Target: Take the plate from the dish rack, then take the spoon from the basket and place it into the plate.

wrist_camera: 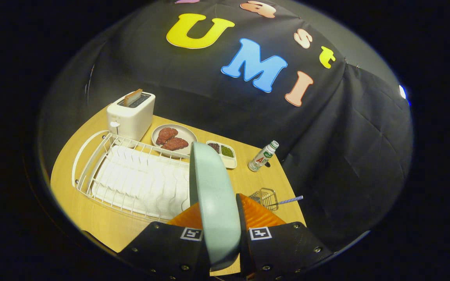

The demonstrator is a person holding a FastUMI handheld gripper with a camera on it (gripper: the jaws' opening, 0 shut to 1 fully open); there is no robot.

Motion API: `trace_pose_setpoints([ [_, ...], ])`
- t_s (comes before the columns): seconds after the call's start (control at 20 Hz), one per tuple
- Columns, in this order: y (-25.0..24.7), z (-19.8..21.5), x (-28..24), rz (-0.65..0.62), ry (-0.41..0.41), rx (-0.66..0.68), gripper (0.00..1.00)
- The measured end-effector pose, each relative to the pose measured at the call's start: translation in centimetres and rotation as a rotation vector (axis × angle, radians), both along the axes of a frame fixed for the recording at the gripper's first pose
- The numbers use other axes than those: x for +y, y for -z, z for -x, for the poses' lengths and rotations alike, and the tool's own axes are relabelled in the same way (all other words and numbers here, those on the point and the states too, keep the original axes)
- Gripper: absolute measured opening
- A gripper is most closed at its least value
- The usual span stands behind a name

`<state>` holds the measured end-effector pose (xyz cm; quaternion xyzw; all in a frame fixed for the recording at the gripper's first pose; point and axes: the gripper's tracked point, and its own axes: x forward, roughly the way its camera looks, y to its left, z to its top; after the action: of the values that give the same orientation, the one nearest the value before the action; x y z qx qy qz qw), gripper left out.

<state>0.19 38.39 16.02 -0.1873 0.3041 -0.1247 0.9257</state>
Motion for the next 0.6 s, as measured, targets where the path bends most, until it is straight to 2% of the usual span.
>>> trace_pose_setpoints([
  [0.25,3.9,5.1,-1.7,-0.109,-0.016,0.052,0.28],
  [0.6,11.8,8.6,-3.2,-0.346,-0.025,0.186,0.28],
])
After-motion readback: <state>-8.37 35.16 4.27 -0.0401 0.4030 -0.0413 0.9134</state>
